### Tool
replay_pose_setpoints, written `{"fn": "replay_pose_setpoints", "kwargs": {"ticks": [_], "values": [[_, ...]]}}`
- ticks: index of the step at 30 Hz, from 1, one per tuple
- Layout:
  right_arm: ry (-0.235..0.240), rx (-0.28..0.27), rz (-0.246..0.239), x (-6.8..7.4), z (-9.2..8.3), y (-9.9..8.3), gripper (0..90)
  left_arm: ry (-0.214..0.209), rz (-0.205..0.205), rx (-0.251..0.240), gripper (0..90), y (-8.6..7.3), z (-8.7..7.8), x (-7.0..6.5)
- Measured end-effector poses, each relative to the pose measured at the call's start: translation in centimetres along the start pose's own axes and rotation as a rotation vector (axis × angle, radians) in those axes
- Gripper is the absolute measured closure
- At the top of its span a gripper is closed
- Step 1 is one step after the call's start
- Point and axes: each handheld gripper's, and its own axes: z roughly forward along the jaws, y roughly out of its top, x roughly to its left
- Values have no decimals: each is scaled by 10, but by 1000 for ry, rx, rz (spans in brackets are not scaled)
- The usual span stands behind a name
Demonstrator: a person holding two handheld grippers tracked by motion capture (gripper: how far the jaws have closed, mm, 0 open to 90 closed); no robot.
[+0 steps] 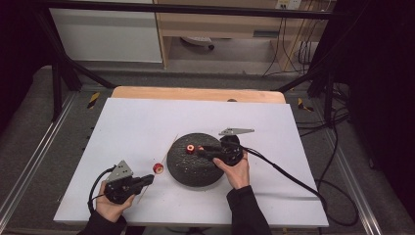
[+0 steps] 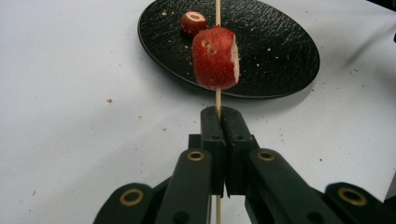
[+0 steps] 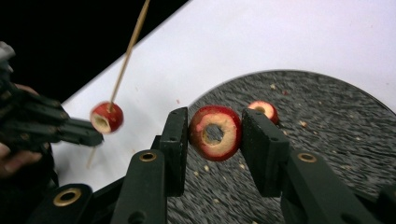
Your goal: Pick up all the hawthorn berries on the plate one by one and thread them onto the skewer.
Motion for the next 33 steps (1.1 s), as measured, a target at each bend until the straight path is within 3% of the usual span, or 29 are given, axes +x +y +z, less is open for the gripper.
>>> {"fn": "replay_pose_setpoints", "kwargs": {"ticks": [14,26,33], "values": [[31,-202,96,6,-4,-12,629,-2,6,-9,884,1,2,-6],[76,-297,146,4,-12,-5,630,-9,3,-13,884,3,9,-19],[75,-376,170,5,-14,-3,630,-13,-29,-27,883,4,10,-24]]}}
